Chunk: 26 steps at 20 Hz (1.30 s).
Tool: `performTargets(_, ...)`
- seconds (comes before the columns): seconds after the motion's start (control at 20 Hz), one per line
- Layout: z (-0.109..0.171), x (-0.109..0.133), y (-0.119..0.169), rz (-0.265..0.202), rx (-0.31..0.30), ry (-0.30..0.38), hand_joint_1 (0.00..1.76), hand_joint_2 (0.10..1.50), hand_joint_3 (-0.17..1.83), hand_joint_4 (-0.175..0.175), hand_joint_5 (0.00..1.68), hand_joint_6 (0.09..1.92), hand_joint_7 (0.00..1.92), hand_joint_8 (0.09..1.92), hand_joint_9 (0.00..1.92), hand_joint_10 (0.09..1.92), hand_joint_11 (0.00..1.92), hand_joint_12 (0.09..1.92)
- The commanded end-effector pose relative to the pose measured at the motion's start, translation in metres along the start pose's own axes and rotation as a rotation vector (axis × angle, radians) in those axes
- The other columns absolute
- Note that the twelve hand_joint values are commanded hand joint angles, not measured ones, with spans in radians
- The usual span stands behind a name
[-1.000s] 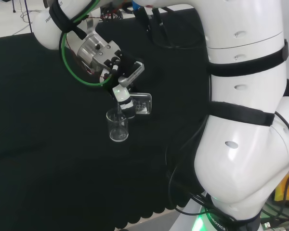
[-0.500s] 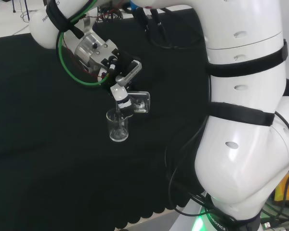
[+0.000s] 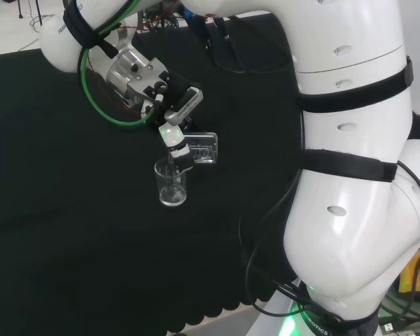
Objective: Pour the water from the handheld beaker into the one on the table.
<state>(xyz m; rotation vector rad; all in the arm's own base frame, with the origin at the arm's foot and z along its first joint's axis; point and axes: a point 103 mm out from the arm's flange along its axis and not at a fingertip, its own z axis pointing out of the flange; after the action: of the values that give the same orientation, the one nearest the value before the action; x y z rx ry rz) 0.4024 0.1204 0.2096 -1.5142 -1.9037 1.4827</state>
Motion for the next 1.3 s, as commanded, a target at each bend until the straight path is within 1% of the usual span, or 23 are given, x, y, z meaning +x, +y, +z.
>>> performTargets(0.05,-0.001,0.000,-0.003,0.025,-0.001,-0.006,1.47,0.29,1.17,-0.175,1.29,0.80,1.39,0.75,1.84,0.09,1.32,0.66)
performTargets(0.7,-0.001,0.005,-0.004,0.049,0.034,-0.030,1.47,0.28,1.17,-0.175,1.29,0.79,1.39,0.75,1.84,0.09,1.32,0.66)
performTargets(1.0,-0.002,0.008,-0.004,0.073,0.051,-0.045,1.47,0.28,1.17,-0.175,1.29,0.79,1.39,0.75,1.85,0.09,1.32,0.66)
performTargets(1.3,-0.002,0.011,-0.004,0.074,0.062,-0.052,1.47,0.28,1.17,-0.175,1.29,0.79,1.39,0.75,1.85,0.09,1.32,0.67)
